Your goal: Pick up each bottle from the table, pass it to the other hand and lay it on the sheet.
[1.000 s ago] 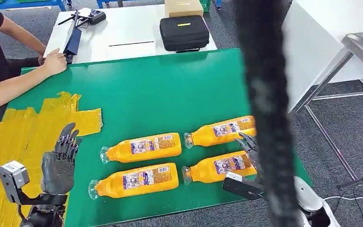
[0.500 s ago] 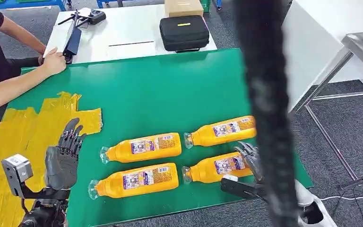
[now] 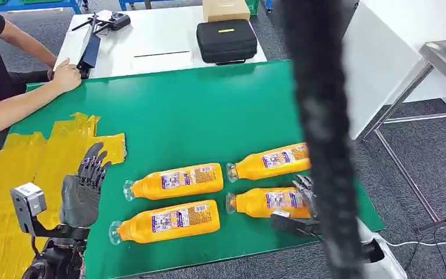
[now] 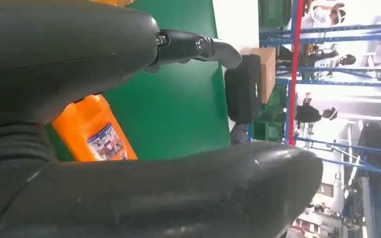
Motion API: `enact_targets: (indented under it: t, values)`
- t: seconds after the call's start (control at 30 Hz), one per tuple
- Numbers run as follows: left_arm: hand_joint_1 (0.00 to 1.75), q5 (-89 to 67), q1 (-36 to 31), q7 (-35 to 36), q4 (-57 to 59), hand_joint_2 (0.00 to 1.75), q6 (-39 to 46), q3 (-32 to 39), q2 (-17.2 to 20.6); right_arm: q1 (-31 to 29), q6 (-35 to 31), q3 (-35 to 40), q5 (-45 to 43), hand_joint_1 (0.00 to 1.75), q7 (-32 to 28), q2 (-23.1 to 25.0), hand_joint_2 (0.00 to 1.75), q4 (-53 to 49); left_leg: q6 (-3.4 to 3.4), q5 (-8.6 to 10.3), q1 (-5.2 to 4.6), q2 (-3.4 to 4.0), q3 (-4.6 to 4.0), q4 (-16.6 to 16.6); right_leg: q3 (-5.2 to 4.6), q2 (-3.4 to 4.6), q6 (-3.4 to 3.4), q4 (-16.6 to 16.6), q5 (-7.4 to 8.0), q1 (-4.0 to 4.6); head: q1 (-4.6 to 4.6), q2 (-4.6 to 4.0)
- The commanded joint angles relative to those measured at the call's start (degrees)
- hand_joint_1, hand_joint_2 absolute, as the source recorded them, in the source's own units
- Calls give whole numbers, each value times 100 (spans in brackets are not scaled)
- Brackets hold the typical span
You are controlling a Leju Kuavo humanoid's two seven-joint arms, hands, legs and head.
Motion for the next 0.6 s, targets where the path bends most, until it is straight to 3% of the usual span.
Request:
enact_targets:
  t: [0.03, 0.23, 0.37, 0.47, 0.53, 0.57, 0.6]
  values:
    - [0, 92, -248, 19, 456, 0, 87, -117, 89, -350, -20, 385, 95, 175, -86, 490, 175, 1720, -26, -22, 17, 27, 61, -9, 60, 10, -4, -24, -3, 18, 2, 0]
    - [0, 182, -254, 31, 409, 0, 156, -6, 44, -382, 192, 477, 185, 175, -23, 518, 175, 1795, -9, -69, 15, 63, 133, -9, 122, 51, 0, -35, -27, 20, 0, 0]
    - [0, 269, -227, 50, 389, 0, 202, 49, 22, -301, 203, 391, -34, 175, -199, 545, 175, 1692, -4, -83, 13, 65, 171, -12, 107, 48, 2, -38, -34, 19, 0, 0]
    - [0, 464, -96, 2, 264, 0, 230, 191, -105, 10, 391, -84, -1549, 175, -1041, 556, 175, 1036, 2, -87, 10, 76, 183, -14, 131, 67, 3, -37, -36, 16, 0, 0]
    - [0, 524, 63, -35, 55, 0, 253, 241, -172, 271, 721, -479, -2901, 175, -1575, 430, 175, 183, -11, -88, 13, 59, 173, -12, 164, 44, 2, -36, -40, 19, -2, 0]
    - [0, 935, 153, -59, -15, 0, 231, 355, -235, 351, 847, -814, -3972, 175, -2239, 443, 175, -358, -7, -69, 7, 59, 186, -10, 166, 49, 2, -31, -26, 13, 0, 0]
    - [0, 1035, 201, -91, -52, 0, 235, 397, -217, 341, 969, -1010, -4419, 175, -2351, 450, 175, -653, -11, -65, 10, 54, 184, -4, 166, 41, 1, -27, -33, 15, 2, 0]
